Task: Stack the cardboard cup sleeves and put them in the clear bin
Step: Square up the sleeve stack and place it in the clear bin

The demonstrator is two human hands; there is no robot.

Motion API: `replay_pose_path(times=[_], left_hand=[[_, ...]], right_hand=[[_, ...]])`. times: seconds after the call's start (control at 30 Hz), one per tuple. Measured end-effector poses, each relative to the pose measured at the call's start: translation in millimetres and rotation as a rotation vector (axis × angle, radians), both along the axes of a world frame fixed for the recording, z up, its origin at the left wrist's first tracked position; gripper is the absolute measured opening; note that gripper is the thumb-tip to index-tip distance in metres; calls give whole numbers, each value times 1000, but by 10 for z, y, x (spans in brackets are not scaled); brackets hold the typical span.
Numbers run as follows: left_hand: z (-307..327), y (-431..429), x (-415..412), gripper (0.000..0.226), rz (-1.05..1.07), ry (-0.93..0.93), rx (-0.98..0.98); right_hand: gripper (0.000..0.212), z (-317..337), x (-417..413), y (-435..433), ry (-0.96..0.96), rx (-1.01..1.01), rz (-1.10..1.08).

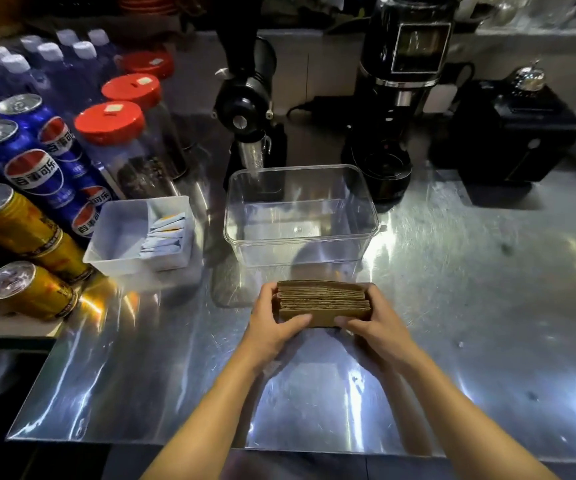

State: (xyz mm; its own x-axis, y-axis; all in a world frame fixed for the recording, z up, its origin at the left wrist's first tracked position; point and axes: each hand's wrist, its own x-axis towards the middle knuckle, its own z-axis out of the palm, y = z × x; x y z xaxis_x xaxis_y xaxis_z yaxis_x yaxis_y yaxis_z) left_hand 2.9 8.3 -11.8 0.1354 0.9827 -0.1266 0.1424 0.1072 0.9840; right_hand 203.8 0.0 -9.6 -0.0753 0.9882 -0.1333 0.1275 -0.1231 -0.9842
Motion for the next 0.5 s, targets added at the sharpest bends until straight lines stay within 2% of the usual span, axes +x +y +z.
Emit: replay_pose_path(times=[0.1, 0.17, 0.23, 0.37, 0.5], left_hand=[[5, -29, 70, 53, 12, -244, -72], [-5, -38, 143, 50, 78, -360, -131], [7, -35, 232, 42, 190, -348, -112], [34, -13, 395, 22, 384, -229, -27], [83, 21, 424, 24, 336, -234, 20]], right_hand=[[46, -17, -145, -27, 210, 6, -84], [35, -29, -267, -14, 256, 20, -228], [20, -42, -361, 19, 240, 12, -367], [23, -89, -430, 80, 187, 26, -496], [17, -78, -423, 105, 186, 26, -500]])
